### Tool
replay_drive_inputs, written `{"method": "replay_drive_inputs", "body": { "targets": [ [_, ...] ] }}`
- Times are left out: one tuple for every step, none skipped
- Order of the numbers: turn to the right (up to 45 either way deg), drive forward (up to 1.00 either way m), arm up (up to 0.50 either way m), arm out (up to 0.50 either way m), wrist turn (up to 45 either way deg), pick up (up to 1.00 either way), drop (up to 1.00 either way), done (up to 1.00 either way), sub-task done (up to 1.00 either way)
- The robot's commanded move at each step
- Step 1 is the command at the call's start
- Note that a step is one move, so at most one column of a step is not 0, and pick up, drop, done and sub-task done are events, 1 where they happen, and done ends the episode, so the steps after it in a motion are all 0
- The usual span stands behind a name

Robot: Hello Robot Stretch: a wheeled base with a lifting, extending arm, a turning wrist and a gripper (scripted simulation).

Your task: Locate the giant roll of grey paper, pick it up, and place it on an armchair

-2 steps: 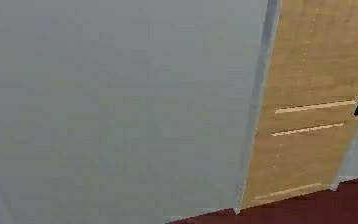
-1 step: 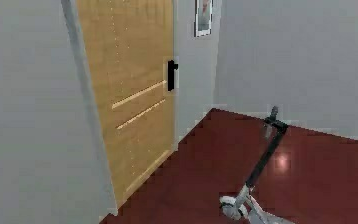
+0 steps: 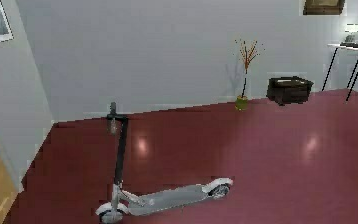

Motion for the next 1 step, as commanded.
{"method": "replay_drive_inputs", "body": {
  "targets": [
    [27.0,0.0,0.0,0.0,0.0,0.0,0.0,0.0,0.0]
  ]
}}
